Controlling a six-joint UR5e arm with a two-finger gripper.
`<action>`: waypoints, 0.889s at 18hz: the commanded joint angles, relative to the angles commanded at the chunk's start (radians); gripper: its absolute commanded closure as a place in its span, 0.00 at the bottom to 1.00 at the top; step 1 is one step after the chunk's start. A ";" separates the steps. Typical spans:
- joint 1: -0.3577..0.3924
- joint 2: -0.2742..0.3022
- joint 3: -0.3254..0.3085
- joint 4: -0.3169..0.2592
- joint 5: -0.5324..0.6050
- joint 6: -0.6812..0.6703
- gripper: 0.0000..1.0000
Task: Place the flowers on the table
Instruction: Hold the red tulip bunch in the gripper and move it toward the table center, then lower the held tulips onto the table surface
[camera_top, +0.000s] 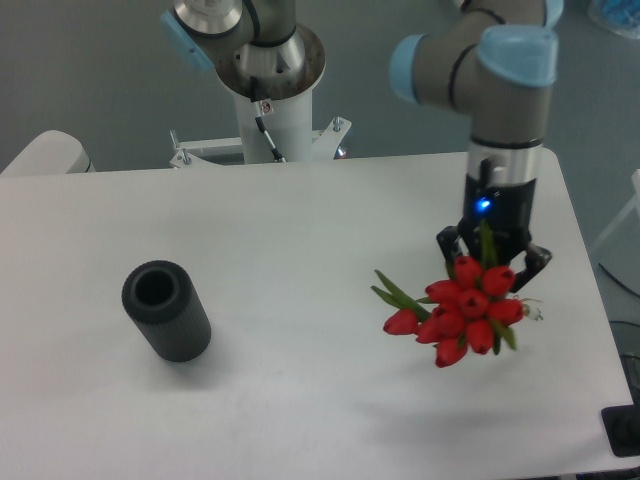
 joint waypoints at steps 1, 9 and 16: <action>-0.018 0.002 -0.018 0.000 0.041 0.003 0.83; -0.189 -0.012 -0.123 -0.003 0.436 0.005 0.83; -0.243 -0.035 -0.196 -0.008 0.496 -0.070 0.83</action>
